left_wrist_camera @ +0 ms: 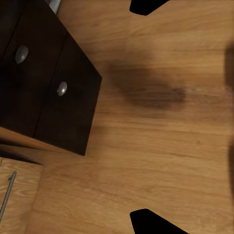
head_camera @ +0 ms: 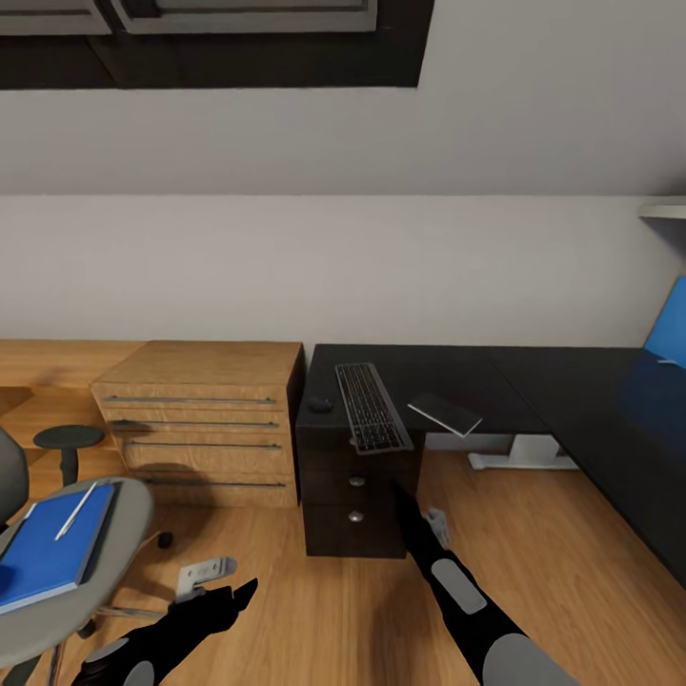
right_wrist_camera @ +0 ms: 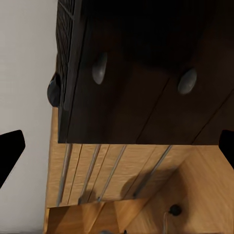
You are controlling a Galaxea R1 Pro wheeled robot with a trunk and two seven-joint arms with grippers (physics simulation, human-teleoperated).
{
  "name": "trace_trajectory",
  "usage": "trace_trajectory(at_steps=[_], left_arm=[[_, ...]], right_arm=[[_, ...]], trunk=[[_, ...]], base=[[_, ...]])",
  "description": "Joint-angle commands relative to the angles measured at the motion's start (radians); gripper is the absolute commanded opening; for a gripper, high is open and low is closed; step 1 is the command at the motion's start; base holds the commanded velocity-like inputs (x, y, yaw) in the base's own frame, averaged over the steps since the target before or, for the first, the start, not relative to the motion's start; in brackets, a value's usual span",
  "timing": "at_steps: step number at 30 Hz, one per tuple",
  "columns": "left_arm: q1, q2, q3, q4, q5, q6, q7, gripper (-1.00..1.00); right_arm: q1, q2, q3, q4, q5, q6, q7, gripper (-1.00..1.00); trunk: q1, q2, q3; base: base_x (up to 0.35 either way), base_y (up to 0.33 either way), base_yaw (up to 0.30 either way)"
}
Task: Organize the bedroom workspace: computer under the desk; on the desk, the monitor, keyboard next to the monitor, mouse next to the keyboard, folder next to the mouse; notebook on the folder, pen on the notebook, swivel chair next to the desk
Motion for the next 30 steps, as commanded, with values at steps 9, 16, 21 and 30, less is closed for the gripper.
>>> trace_trajectory(at_steps=[9,16,21,30], left_arm=[[0.0,-0.004,-0.002,0.019,0.005,0.0,0.005,1.0],[0.0,-0.006,-0.003,0.074,0.008,-0.004,0.0,1.0],[0.0,-0.007,-0.004,0.086,0.008,-0.004,0.0,1.0],[0.0,-0.007,-0.004,0.088,0.009,-0.004,0.0,1.0]], right_arm=[[-0.001,0.005,0.007,0.002,-0.011,-0.008,0.103,1.0],[-0.001,0.005,0.005,0.002,-0.016,-0.007,0.108,1.0],[-0.001,0.005,0.004,0.002,-0.055,-0.008,0.109,1.0],[-0.001,0.005,-0.002,0.002,-0.064,-0.008,0.109,1.0]], trunk=[[0.023,-0.043,-0.02],[0.023,-0.043,-0.02],[0.023,-0.043,-0.02],[0.023,-0.043,-0.02]], base=[[0.0,0.0,0.0],[0.013,0.0,0.0],[0.266,0.0,0.0],[0.242,0.0,0.0]])
